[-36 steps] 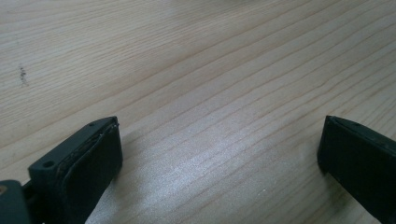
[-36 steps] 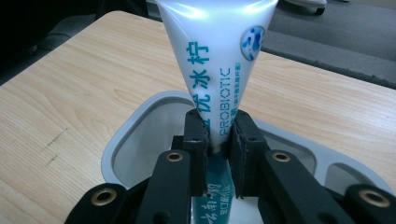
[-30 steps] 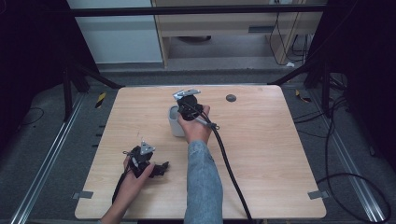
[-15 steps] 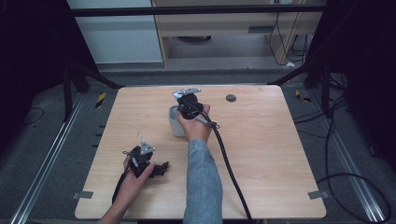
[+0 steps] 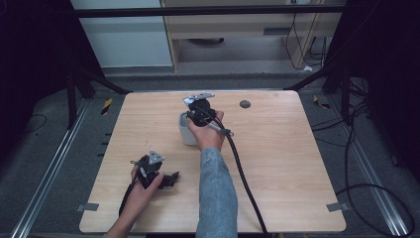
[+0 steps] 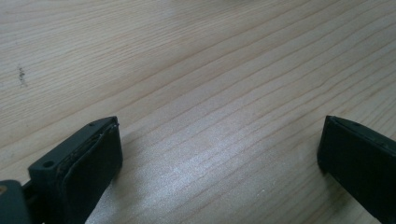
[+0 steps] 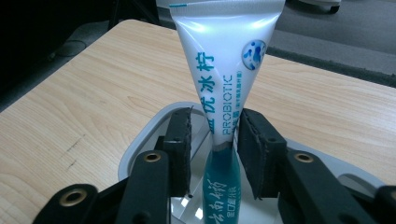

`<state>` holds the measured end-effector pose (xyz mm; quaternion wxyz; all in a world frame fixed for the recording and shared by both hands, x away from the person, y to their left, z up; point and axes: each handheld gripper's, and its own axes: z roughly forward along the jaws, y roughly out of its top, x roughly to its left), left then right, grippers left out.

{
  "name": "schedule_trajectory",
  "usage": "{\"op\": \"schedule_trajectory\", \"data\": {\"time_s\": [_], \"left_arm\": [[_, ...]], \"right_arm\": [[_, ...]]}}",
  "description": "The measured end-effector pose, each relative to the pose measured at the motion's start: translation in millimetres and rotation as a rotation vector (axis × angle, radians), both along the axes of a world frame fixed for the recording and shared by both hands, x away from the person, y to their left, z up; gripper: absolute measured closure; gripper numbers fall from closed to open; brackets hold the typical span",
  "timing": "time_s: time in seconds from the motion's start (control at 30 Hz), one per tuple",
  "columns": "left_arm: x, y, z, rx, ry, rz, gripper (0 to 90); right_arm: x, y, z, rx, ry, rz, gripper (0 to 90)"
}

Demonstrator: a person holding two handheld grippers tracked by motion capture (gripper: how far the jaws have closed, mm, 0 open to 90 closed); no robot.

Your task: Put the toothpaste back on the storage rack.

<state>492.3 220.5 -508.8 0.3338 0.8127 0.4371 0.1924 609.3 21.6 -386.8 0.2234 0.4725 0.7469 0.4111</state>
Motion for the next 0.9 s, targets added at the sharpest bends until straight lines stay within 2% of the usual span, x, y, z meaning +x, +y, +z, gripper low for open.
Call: {"op": "schedule_trajectory", "data": {"time_s": [0.37,0.67,0.9], "left_arm": [[0.1,0.0,0.0,-0.001,0.001,-0.001,0.0],[0.3,-0.1,0.0,-0.001,0.001,-0.002,0.0],[1.0,-0.6,-0.1,-0.004,0.001,-0.005,0.0]], "right_arm": [[-1.6,-2.5,4.1,0.013,0.0,-0.014,48.5],[-3.7,-4.3,7.3,-0.004,0.0,-0.006,37.5],[-5.6,-9.0,12.7,-0.001,-0.032,-0.015,30.4]]}}
